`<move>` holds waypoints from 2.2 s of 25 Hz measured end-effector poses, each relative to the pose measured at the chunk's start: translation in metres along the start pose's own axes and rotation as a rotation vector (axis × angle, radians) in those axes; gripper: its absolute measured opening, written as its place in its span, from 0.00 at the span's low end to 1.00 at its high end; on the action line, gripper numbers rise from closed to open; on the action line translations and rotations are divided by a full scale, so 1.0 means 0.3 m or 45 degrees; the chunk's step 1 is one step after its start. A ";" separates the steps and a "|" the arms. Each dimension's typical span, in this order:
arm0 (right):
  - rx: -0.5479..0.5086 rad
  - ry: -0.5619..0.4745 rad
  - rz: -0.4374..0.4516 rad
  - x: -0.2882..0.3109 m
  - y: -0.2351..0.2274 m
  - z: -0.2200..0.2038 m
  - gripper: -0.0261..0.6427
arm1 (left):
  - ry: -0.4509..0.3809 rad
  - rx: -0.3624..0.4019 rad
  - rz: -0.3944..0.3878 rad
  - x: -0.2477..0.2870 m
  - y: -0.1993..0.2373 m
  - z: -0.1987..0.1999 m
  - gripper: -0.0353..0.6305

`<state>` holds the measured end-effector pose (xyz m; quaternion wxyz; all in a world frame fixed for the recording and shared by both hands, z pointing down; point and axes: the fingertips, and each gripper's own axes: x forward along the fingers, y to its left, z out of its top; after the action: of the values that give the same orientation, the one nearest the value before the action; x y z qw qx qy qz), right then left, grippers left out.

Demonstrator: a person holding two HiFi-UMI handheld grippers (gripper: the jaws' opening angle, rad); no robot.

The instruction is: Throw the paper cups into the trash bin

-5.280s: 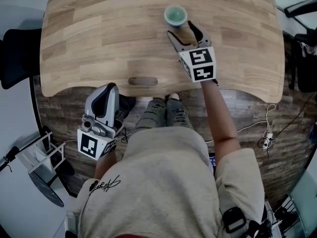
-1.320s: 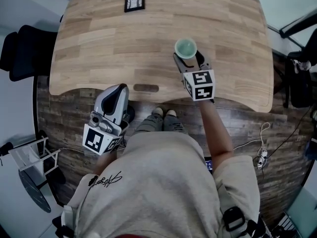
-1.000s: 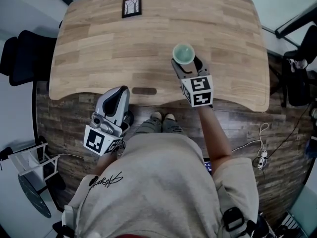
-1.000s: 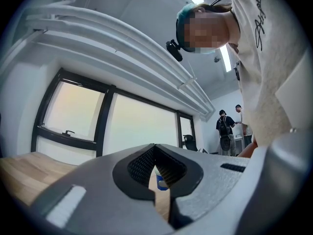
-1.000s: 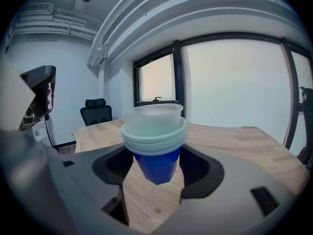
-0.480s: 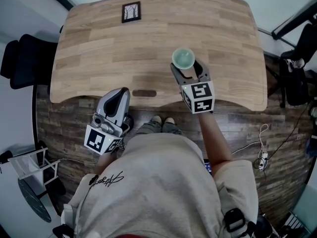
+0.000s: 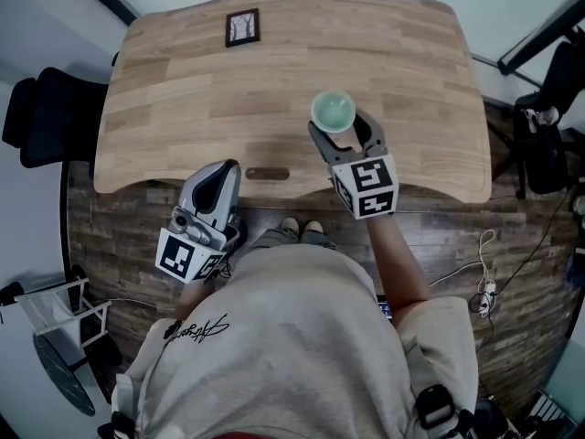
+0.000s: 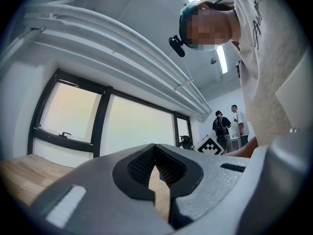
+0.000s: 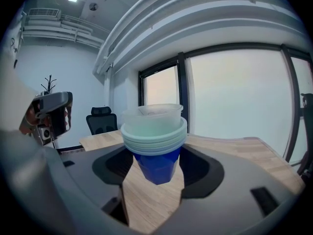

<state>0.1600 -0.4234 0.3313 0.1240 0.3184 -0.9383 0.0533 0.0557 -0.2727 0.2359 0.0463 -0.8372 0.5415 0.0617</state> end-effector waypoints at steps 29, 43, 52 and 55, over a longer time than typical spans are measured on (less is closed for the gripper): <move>-0.023 -0.050 0.044 -0.100 0.062 0.059 0.48 | -0.012 0.014 -0.015 -0.008 -0.047 0.011 0.06; -0.052 -0.070 0.173 0.004 0.212 0.097 0.48 | -0.028 0.052 0.150 -0.158 0.060 0.048 0.06; -0.084 -0.088 0.261 0.088 0.430 0.150 0.48 | -0.007 0.090 0.279 -0.410 0.165 0.106 0.06; -0.094 -0.088 0.305 0.119 0.534 0.156 0.48 | 0.004 0.102 0.334 -0.515 0.207 0.122 0.06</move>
<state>0.0255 -0.3257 0.2922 0.0958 0.2007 -0.9747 0.0221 -0.0656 -0.1536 0.2227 0.0703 -0.7567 0.6484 0.0441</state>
